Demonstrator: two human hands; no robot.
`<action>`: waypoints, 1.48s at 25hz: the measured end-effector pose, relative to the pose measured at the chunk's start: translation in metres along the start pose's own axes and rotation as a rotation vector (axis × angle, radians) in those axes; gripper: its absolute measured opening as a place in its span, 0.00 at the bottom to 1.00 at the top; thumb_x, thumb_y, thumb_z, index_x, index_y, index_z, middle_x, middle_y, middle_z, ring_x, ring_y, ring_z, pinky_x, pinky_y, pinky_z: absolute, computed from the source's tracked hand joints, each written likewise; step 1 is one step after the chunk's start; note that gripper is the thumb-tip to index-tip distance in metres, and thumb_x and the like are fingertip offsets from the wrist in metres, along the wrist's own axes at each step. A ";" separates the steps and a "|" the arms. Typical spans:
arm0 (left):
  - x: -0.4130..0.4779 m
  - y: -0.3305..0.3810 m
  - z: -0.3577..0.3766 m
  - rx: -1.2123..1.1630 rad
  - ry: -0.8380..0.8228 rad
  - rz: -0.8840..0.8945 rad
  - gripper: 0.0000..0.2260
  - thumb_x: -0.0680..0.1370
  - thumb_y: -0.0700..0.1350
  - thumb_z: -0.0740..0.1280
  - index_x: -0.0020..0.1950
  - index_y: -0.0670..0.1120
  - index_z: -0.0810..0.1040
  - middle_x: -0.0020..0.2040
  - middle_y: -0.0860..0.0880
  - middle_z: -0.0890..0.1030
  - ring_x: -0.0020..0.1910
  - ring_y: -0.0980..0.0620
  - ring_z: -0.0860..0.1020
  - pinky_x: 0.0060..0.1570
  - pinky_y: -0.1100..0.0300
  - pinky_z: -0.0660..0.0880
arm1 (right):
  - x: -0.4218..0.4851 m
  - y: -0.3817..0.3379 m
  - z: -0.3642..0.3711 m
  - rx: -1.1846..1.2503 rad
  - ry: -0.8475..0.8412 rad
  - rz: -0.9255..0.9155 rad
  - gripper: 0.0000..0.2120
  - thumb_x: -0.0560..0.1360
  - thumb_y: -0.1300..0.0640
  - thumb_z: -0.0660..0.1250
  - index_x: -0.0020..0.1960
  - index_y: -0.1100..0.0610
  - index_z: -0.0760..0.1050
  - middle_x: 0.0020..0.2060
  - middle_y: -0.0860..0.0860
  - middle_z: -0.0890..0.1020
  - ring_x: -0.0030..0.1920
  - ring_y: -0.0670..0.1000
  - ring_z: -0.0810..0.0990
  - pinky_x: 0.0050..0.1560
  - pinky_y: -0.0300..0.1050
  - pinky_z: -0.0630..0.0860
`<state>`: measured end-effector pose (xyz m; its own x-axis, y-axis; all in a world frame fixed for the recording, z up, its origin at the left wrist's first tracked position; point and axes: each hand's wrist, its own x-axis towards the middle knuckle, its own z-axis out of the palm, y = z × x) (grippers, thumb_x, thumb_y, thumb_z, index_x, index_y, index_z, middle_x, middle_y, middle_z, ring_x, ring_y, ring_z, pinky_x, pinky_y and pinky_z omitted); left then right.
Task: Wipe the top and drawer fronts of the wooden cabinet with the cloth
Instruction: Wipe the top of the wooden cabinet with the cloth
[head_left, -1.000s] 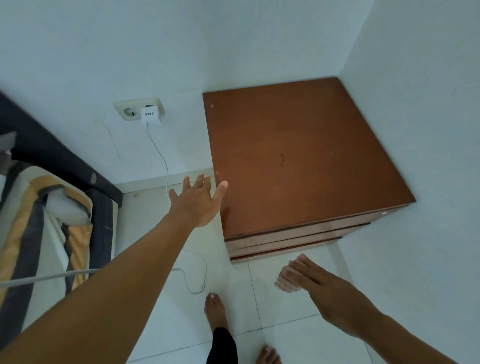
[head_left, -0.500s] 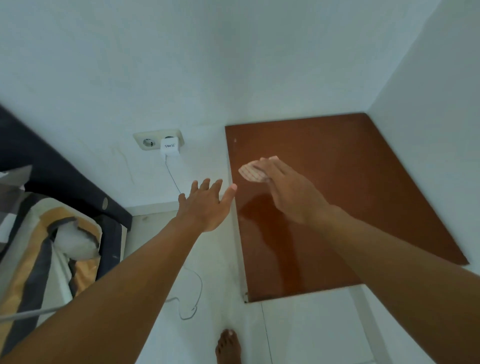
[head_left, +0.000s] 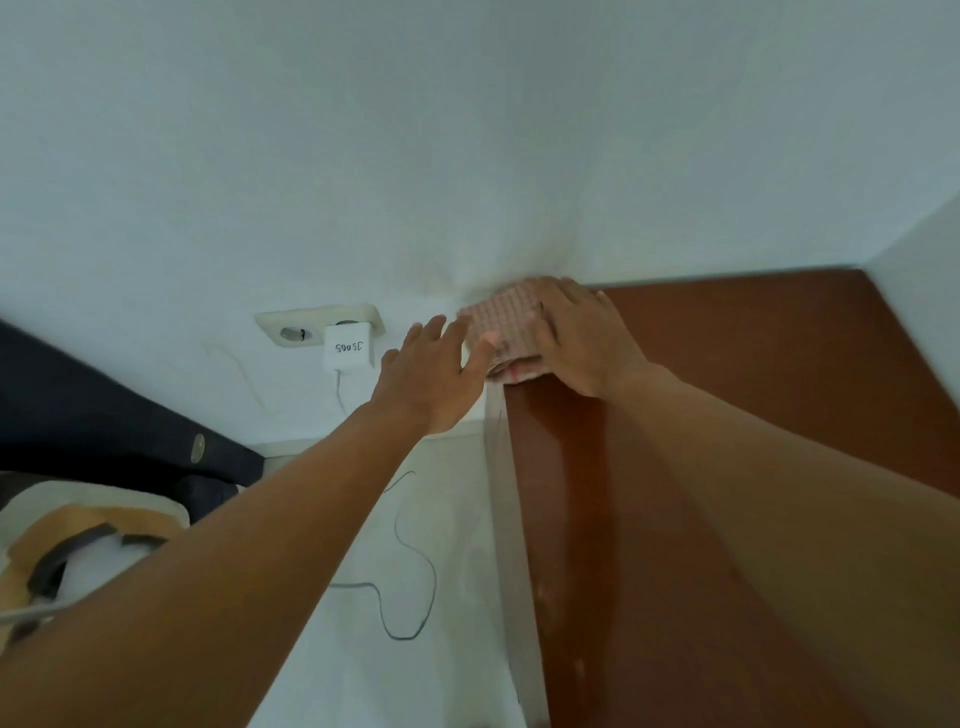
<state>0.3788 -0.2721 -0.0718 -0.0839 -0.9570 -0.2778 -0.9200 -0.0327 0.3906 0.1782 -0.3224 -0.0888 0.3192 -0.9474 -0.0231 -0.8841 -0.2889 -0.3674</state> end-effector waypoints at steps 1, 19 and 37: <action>0.010 0.008 0.002 -0.017 0.026 0.015 0.28 0.84 0.60 0.50 0.82 0.50 0.56 0.82 0.45 0.58 0.81 0.45 0.56 0.75 0.41 0.57 | -0.004 0.014 -0.002 -0.041 0.057 0.020 0.23 0.82 0.49 0.51 0.75 0.51 0.67 0.73 0.52 0.74 0.74 0.55 0.70 0.73 0.60 0.65; 0.044 0.065 0.062 -0.273 0.468 -0.024 0.25 0.83 0.53 0.50 0.77 0.44 0.69 0.66 0.44 0.80 0.64 0.44 0.78 0.64 0.52 0.72 | -0.042 0.084 0.028 -0.066 0.244 0.164 0.25 0.82 0.49 0.52 0.78 0.49 0.68 0.80 0.53 0.67 0.81 0.57 0.60 0.80 0.61 0.55; 0.068 0.104 0.097 0.146 0.293 -0.283 0.28 0.85 0.56 0.45 0.84 0.48 0.48 0.84 0.43 0.50 0.82 0.40 0.48 0.79 0.43 0.49 | -0.039 0.105 0.028 -0.034 0.273 0.099 0.24 0.81 0.51 0.56 0.76 0.51 0.70 0.78 0.54 0.69 0.80 0.58 0.63 0.79 0.63 0.57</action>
<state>0.2400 -0.3122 -0.1349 0.2726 -0.9582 -0.0874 -0.9374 -0.2849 0.2004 0.0824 -0.3121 -0.1527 0.1312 -0.9719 0.1955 -0.9186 -0.1933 -0.3447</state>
